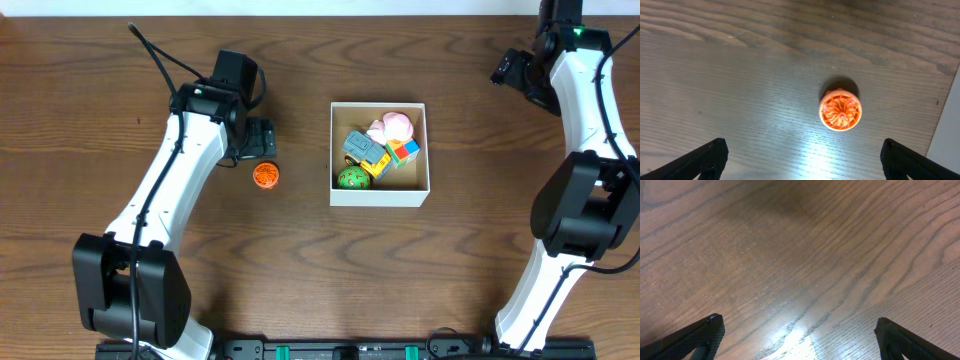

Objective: Pack container
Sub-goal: 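Move the left gripper back over the orange spiky ball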

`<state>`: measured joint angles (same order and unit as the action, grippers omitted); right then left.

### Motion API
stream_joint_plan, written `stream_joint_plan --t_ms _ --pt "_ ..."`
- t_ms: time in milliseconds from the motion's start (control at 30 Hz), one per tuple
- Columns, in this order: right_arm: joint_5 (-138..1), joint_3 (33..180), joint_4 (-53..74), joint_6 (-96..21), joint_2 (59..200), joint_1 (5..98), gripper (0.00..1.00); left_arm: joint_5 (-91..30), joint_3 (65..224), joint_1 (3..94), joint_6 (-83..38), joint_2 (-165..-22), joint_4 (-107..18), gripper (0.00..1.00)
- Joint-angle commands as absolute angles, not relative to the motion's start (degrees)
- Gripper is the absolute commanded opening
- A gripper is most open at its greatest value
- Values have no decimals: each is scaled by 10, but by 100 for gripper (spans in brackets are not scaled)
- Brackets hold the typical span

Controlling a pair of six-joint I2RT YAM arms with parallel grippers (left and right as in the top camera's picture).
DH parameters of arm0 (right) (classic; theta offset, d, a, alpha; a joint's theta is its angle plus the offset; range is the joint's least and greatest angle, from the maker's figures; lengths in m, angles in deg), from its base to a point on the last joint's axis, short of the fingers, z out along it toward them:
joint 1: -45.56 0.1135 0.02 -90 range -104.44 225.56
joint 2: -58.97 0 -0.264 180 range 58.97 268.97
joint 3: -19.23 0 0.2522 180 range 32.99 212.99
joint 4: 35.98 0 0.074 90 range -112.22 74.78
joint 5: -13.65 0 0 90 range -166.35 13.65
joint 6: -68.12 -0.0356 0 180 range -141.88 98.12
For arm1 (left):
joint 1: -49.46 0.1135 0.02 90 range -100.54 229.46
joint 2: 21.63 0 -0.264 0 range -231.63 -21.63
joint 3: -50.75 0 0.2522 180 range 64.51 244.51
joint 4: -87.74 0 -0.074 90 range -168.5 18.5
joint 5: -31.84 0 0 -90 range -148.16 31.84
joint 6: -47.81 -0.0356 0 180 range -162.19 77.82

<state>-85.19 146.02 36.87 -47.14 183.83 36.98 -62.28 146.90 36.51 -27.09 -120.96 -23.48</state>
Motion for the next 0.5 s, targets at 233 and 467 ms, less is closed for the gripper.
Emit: stream_joint_plan --t_ms 233,467 --pt "-860 1458 369 -480 1832 370 99 -573 1409 365 -265 -1253 -290 98" --pt "-860 1458 369 -480 1832 370 99 -573 1409 365 -269 -1281 -301 98"
